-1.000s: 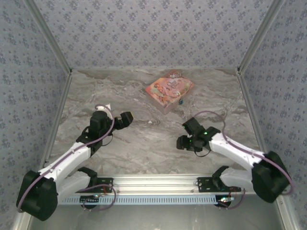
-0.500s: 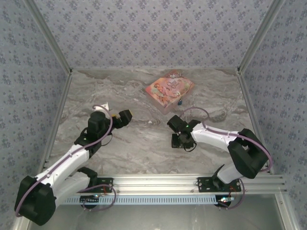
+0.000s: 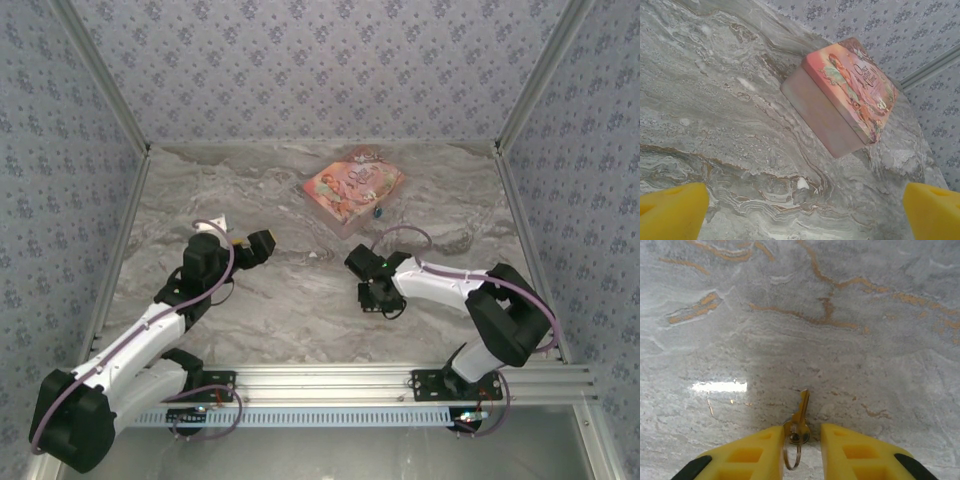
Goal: Unlock a padlock with a key
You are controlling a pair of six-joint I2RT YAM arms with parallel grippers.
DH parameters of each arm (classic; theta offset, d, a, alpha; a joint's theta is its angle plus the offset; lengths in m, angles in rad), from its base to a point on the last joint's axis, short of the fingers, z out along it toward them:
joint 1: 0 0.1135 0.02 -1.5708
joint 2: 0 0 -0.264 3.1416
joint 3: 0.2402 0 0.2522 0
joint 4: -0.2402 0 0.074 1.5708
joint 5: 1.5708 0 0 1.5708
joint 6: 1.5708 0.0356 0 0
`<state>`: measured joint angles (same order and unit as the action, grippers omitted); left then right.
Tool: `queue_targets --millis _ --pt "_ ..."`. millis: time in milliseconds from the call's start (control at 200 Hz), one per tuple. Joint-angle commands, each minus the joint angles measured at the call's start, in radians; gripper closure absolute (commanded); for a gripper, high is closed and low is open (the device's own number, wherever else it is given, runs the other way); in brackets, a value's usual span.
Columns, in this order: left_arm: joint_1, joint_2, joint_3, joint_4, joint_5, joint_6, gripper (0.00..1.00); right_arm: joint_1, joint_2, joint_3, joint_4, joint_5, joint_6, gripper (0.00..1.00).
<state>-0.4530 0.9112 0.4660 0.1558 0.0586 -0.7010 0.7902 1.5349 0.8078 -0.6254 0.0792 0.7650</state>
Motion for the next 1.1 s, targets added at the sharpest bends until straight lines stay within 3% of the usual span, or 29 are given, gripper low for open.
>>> queue_targets --millis 0,340,510,610,894,1094 --pt "-0.006 -0.001 0.018 -0.001 -0.006 0.004 0.01 0.016 0.017 0.013 -0.041 0.025 0.032 0.76" --pt "-0.01 0.005 0.034 -0.009 0.002 0.014 0.0 0.019 -0.02 -0.062 0.065 -0.015 0.063 0.87" --pt "-0.015 0.022 0.046 0.014 0.021 0.011 0.01 -0.002 -0.097 -0.114 0.147 -0.044 0.048 1.0" --pt "-0.016 0.037 0.06 0.034 0.038 -0.001 0.01 -0.029 -0.163 -0.163 0.22 -0.08 0.043 1.0" --pt "-0.034 0.089 0.112 0.115 0.128 -0.09 0.01 -0.144 -0.409 -0.369 0.623 -0.222 0.091 1.0" --pt "-0.099 0.176 0.208 0.145 0.205 -0.168 0.02 -0.178 -0.561 -0.42 0.861 -0.177 0.133 1.0"
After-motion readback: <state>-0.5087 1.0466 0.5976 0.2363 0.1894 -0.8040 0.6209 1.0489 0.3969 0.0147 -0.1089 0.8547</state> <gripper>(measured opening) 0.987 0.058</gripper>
